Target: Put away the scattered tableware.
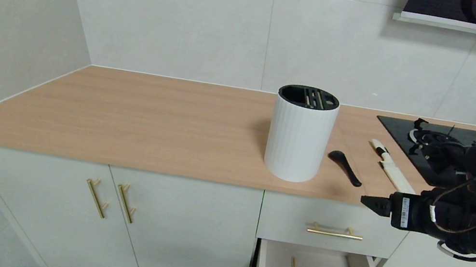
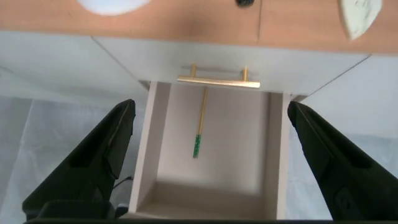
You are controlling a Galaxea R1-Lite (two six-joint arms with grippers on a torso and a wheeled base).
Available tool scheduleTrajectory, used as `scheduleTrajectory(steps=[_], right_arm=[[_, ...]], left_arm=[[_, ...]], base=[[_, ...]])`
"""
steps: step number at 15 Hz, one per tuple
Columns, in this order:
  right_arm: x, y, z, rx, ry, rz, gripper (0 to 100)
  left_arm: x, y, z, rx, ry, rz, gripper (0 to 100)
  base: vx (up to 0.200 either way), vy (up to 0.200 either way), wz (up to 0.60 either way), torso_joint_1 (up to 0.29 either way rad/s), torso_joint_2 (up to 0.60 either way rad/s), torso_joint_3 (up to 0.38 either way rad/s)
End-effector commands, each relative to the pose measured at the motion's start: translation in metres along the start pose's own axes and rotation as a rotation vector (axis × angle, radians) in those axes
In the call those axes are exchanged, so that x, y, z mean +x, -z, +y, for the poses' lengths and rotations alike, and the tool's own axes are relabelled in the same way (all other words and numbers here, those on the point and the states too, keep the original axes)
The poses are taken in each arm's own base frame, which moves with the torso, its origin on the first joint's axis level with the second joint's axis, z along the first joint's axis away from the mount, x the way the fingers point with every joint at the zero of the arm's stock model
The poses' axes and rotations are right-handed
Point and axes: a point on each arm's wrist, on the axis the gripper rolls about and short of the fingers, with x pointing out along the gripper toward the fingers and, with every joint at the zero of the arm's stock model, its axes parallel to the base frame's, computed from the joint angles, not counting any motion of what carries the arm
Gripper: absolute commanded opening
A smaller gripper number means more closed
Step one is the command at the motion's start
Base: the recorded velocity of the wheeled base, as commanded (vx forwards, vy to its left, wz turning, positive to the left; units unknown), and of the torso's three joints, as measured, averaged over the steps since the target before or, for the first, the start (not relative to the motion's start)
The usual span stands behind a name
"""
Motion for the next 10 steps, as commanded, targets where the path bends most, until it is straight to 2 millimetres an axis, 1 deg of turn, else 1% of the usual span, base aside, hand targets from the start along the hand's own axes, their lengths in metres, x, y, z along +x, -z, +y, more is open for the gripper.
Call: scheduleTrajectory(steps=[1, 3, 4, 5, 6, 8, 9, 10], right_arm=[[0.026, -0.005, -0.007, -0.014, 0.024, -0.038, 100], [0.061, -0.016, -0.017, -0.066, 0.046, -0.113, 100], [0.073, -0.021, -0.018, -0.072, 0.046, -0.133, 100], [0.093, -0.026, -0.02, -0.071, 0.046, -0.14, 100], [0.1, -0.028, -0.02, -0.07, 0.041, -0.141, 100], [0.13, -0.027, -0.027, -0.07, 0.019, -0.117, 100], [0.131, -0.026, -0.027, -0.074, 0.016, -0.113, 100], [0.145, -0.022, -0.035, -0.111, -0.004, -0.099, 100]], left_arm=[[0.0, 0.0, 0.0, 0.0, -0.002, -0.001, 100], [0.0, 0.0, 0.0, 0.0, -0.002, -0.001, 100], [0.0, 0.0, 0.0, 0.0, -0.002, -0.001, 100], [0.0, 0.0, 0.0, 0.0, 0.0, -0.001, 100], [0.0, 0.0, 0.0, 0.0, -0.002, -0.001, 100], [0.0, 0.0, 0.0, 0.0, 0.0, -0.001, 100], [0.0, 0.0, 0.0, 0.0, -0.002, -0.001, 100], [0.0, 0.0, 0.0, 0.0, -0.002, 0.001, 100]], base=[[0.0, 0.0, 0.0, 0.0, 0.0, 0.0], [0.0, 0.0, 0.0, 0.0, 0.0, 0.0], [0.0, 0.0, 0.0, 0.0, 0.0, 0.0], [0.0, 0.0, 0.0, 0.0, 0.0, 0.0], [0.0, 0.0, 0.0, 0.0, 0.0, 0.0], [0.0, 0.0, 0.0, 0.0, 0.0, 0.0], [0.0, 0.0, 0.0, 0.0, 0.0, 0.0], [0.0, 0.0, 0.0, 0.0, 0.0, 0.0]])
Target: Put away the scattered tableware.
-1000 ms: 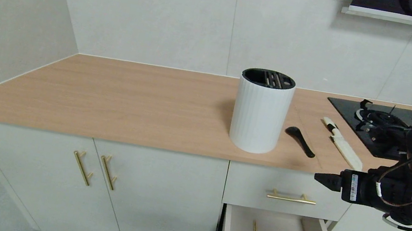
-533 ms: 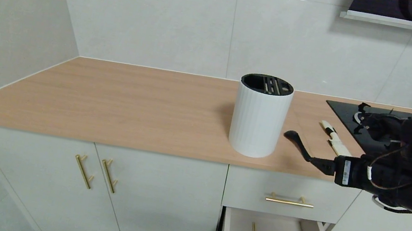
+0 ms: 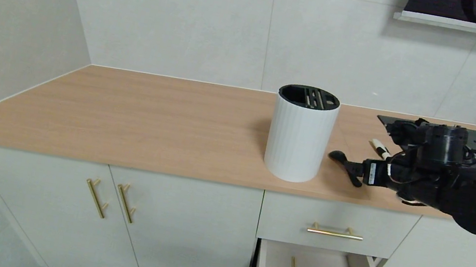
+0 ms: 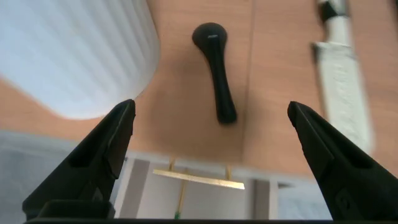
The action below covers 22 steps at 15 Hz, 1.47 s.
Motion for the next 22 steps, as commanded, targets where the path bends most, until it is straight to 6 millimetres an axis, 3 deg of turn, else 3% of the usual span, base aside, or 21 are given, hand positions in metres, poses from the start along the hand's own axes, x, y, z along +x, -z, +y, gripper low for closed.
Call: scheduleTrajectory(steps=[1, 3, 7, 16, 17, 22], right_arm=[[0.029, 0.018, -0.009, -0.027, -0.012, 0.043, 100], [0.048, 0.029, -0.014, -0.05, -0.092, 0.035, 100], [0.081, 0.043, -0.021, -0.083, -0.084, 0.023, 100], [0.085, 0.039, -0.02, -0.081, -0.11, -0.021, 100], [0.085, 0.039, -0.021, -0.081, -0.108, -0.021, 0], [0.085, 0.037, -0.021, -0.079, -0.108, -0.027, 0]], left_arm=[[0.0, 0.0, 0.0, 0.0, 0.0, -0.001, 100], [0.0, 0.0, 0.0, 0.0, -0.001, 0.001, 100], [0.0, 0.0, 0.0, 0.0, -0.001, -0.001, 100], [0.0, 0.0, 0.0, 0.0, 0.0, 0.001, 100], [0.0, 0.0, 0.0, 0.0, -0.001, -0.001, 100], [0.0, 0.0, 0.0, 0.0, -0.001, 0.001, 100]], base=[[0.0, 0.0, 0.0, 0.0, 0.0, 0.0], [0.0, 0.0, 0.0, 0.0, 0.0, 0.0], [0.0, 0.0, 0.0, 0.0, 0.0, 0.0], [0.0, 0.0, 0.0, 0.0, 0.0, 0.0], [0.0, 0.0, 0.0, 0.0, 0.0, 0.0], [0.0, 0.0, 0.0, 0.0, 0.0, 0.0]])
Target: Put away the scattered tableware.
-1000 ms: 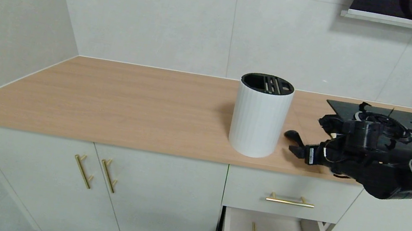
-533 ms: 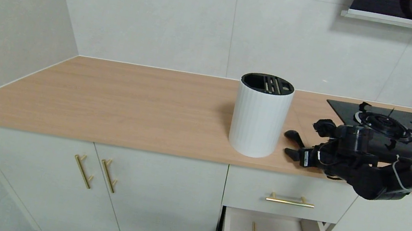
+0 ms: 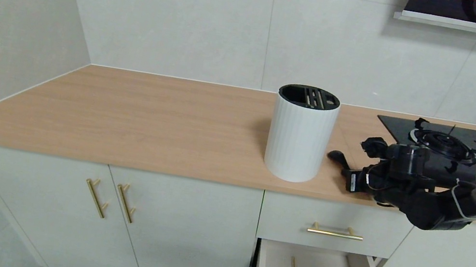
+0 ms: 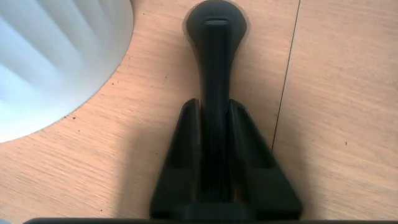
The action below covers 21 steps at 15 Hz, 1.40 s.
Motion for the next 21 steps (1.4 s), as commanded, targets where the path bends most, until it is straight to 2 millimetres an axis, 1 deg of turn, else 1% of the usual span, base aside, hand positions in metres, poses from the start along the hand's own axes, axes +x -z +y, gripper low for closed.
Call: scheduleTrajectory(steps=[1, 3, 5, 7, 8, 9, 10, 11, 12, 13, 15, 20, 21], right_arm=[[-0.003, -0.002, 0.0, 0.0, -0.001, -0.003, 0], [-0.013, -0.009, 0.002, 0.026, -0.002, -0.002, 0], [-0.034, -0.022, 0.006, 0.078, 0.0, 0.013, 0], [-0.068, -0.031, 0.014, 0.138, 0.005, 0.059, 0], [-0.079, -0.031, 0.015, 0.155, 0.007, 0.064, 0], [-0.104, -0.034, 0.017, 0.166, 0.015, 0.054, 0], [-0.122, -0.032, 0.018, 0.172, 0.024, 0.057, 0], [-0.139, -0.023, 0.022, 0.192, 0.024, 0.085, 0], [-0.148, -0.019, 0.026, 0.198, 0.02, 0.098, 0], [-0.164, -0.012, 0.03, 0.207, 0.018, 0.113, 0], [-0.188, 0.001, 0.033, 0.204, 0.016, 0.127, 0], [-0.214, 0.017, 0.04, 0.191, -0.002, 0.152, 0], [-0.215, 0.019, 0.043, 0.188, -0.011, 0.159, 0]], left_arm=[[0.0, 0.0, 0.0, 0.0, 0.0, 0.0, 100], [0.0, 0.0, 0.0, 0.0, -0.001, 0.0, 100], [0.0, 0.0, 0.0, 0.0, -0.001, 0.0, 100], [0.0, 0.0, 0.0, 0.0, -0.001, 0.0, 100], [0.0, 0.0, 0.0, 0.0, -0.001, 0.0, 100], [0.0, 0.0, 0.0, 0.0, 0.0, 0.001, 100], [0.0, 0.0, 0.0, 0.0, 0.0, 0.001, 100], [0.0, 0.0, 0.0, -0.002, -0.001, 0.0, 100], [0.0, 0.0, 0.0, 0.0, 0.0, 0.0, 100], [0.0, 0.0, 0.0, 0.0, 0.0, 0.0, 100], [0.0, 0.0, 0.0, 0.0, -0.001, 0.0, 100], [0.0, 0.0, 0.0, 0.0, -0.001, 0.0, 100], [0.0, 0.0, 0.0, 0.0, -0.001, 0.0, 100]], base=[[0.0, 0.0, 0.0, 0.0, 0.0, 0.0], [0.0, 0.0, 0.0, 0.0, 0.0, 0.0], [0.0, 0.0, 0.0, 0.0, 0.0, 0.0], [0.0, 0.0, 0.0, 0.0, 0.0, 0.0], [0.0, 0.0, 0.0, 0.0, 0.0, 0.0], [0.0, 0.0, 0.0, 0.0, 0.0, 0.0], [0.0, 0.0, 0.0, 0.0, 0.0, 0.0], [0.0, 0.0, 0.0, 0.0, 0.0, 0.0], [0.0, 0.0, 0.0, 0.0, 0.0, 0.0], [0.0, 0.0, 0.0, 0.0, 0.0, 0.0], [0.0, 0.0, 0.0, 0.0, 0.0, 0.0], [0.0, 0.0, 0.0, 0.0, 0.0, 0.0], [0.0, 0.0, 0.0, 0.0, 0.0, 0.0]])
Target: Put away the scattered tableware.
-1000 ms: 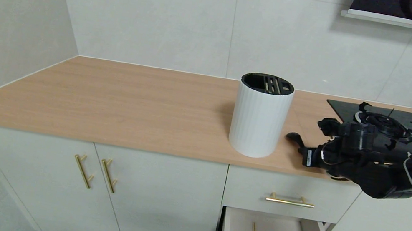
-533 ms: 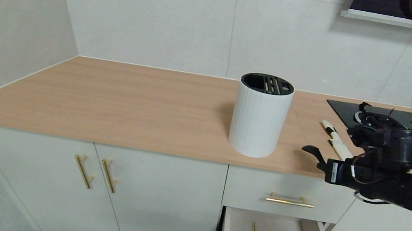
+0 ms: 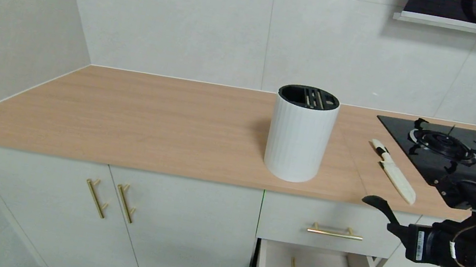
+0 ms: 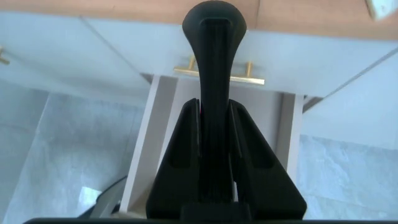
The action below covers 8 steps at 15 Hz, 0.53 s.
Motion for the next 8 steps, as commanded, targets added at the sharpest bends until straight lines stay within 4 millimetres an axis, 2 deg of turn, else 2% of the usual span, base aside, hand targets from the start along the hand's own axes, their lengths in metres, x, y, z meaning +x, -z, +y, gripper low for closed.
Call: scheduleTrajectory(steps=[1, 8], right_arm=[[-0.009, 0.005, 0.003, -0.009, -0.016, -0.006, 0], [0.004, 0.025, 0.015, -0.044, -0.057, 0.097, 0]], left_arm=[[0.0, 0.0, 0.0, 0.0, 0.0, -0.001, 100], [0.0, 0.0, 0.0, 0.0, 0.0, -0.001, 100]], base=[[0.0, 0.0, 0.0, 0.0, 0.0, 0.0], [0.0, 0.0, 0.0, 0.0, 0.0, 0.0]])
